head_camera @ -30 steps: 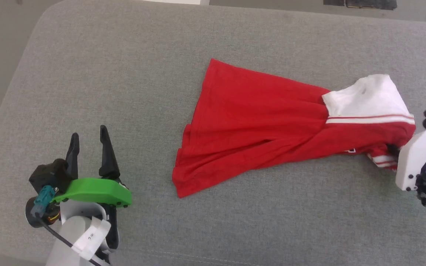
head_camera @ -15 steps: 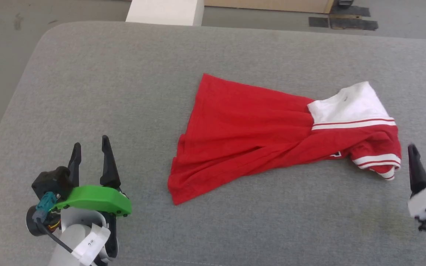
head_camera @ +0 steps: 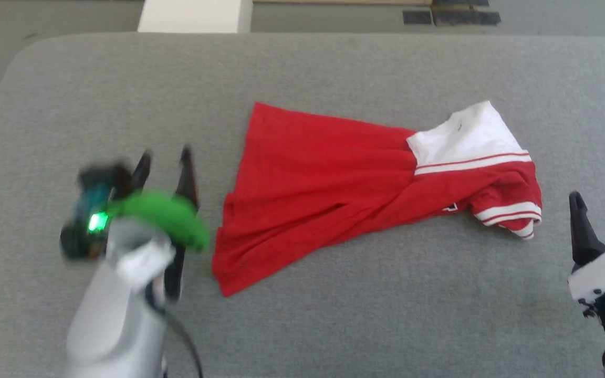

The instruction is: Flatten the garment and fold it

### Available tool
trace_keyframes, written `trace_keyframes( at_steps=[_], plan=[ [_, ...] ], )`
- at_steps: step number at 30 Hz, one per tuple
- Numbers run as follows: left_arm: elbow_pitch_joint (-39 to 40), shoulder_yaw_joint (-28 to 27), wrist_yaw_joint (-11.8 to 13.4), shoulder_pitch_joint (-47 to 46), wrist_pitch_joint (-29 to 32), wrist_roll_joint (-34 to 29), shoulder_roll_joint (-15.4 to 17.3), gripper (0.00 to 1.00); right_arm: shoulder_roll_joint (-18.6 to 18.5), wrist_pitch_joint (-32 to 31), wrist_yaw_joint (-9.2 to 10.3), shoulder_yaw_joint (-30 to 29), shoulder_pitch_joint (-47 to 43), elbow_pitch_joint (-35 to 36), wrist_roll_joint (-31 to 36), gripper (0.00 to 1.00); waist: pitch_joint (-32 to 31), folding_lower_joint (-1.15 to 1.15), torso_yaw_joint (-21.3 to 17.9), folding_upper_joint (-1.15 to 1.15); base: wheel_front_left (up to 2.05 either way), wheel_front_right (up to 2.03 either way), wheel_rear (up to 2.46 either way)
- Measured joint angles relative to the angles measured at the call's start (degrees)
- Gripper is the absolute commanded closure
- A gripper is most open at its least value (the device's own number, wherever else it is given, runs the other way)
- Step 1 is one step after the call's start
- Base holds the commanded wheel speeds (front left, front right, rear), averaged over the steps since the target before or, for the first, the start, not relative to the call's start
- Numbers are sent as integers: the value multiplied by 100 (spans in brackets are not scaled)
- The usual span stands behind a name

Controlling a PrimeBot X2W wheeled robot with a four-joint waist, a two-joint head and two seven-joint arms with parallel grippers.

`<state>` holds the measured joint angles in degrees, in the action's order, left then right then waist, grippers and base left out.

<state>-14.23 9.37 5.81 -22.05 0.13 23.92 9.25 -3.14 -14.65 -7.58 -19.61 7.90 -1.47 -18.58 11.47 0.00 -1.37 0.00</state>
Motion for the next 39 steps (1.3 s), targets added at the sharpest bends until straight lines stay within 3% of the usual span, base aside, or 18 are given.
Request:
trace_keyframes(
  at_steps=[5, 12, 19, 20, 21, 22, 30, 39],
  plan=[
    [-834, 472, -46, -1268, 1360, -65, -109, 0, 9, -3, 0, 92, 87, -4, -1, 0, 216, 0, -160, 0, 0, 0, 0],
    [-1840, 1107, 123, -2163, 3719, -353, -140, 0, 12, 62, 0, 211, 148, -113, -12, 0, 461, 0, -457, 0, 0, 0, 0],
    [-2003, 1367, 130, -2306, 4737, -438, -16, 0, 12, 185, 0, 238, 179, -225, -64, 0, 700, 0, -651, 0, 0, 0, 0],
    [-1992, 1362, 130, -2306, 4788, -430, -14, 33, 11, 199, 0, 237, 188, -235, -64, 0, 723, 0, -662, 0, 0, 0, 0],
    [-1958, 1356, 129, -2305, 4818, -415, -15, 73, 11, 216, 0, 237, 204, -254, -64, 0, 749, 0, -672, 0, 0, 0, 0],
    [-1916, 1338, 125, -2296, 4811, -381, -12, 100, 11, 235, 0, 243, 218, -275, -65, 0, 767, 0, -676, 0, 0, 0, 0],
    [-1648, 1050, 89, -2111, 4312, -20, -53, 100, 12, 310, 0, 328, 270, -383, -74, 0, 758, 0, -496, 0, 0, 0, 0],
    [-996, -113, 577, -1923, 3248, 560, 58, 100, 5, 312, 0, 365, 269, -409, -59, 0, 591, 0, -145, 0, 0, 0, 0]
  ],
)
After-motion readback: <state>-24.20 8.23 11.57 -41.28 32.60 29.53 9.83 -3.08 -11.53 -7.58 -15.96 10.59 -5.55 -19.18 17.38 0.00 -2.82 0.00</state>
